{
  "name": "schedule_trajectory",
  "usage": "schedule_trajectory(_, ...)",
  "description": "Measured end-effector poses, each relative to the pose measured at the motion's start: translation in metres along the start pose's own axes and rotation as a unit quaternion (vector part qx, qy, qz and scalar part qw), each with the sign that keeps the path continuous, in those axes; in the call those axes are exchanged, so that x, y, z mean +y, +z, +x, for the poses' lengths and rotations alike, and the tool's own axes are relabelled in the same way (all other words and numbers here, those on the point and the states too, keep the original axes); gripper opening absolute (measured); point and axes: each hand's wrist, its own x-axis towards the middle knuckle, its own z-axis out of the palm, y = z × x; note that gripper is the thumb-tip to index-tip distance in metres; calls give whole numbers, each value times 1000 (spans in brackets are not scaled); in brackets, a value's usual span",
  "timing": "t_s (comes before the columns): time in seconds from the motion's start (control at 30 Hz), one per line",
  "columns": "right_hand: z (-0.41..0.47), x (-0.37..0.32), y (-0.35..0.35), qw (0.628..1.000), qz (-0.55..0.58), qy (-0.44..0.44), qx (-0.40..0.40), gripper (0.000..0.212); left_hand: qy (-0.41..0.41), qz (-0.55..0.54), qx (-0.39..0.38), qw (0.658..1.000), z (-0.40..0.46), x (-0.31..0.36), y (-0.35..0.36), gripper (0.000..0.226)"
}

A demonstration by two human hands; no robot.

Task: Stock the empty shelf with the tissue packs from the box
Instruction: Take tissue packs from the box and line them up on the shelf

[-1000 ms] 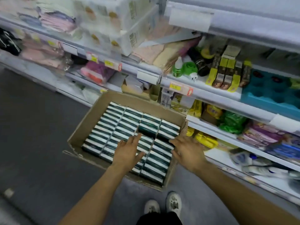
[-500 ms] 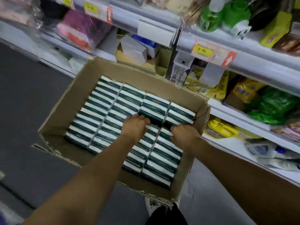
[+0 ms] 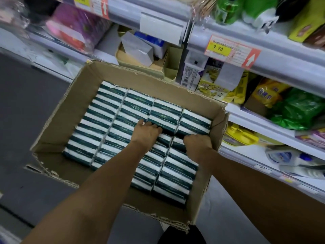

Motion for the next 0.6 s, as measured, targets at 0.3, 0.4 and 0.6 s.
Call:
schedule_trajectory(0.3,-73,33,-59,949,251,81,173,39,-72,-211,170,960,-71,-13,-75,38)
schedule_trajectory(0.4,-104,52,-74,850,484,69,198,44,-91,-359,221,902,-102,-8,-110,39)
schedule_trajectory(0.6,-197,80,-108,722,653,24,230,34,-75,-583,221,778,-139,4,-173,30)
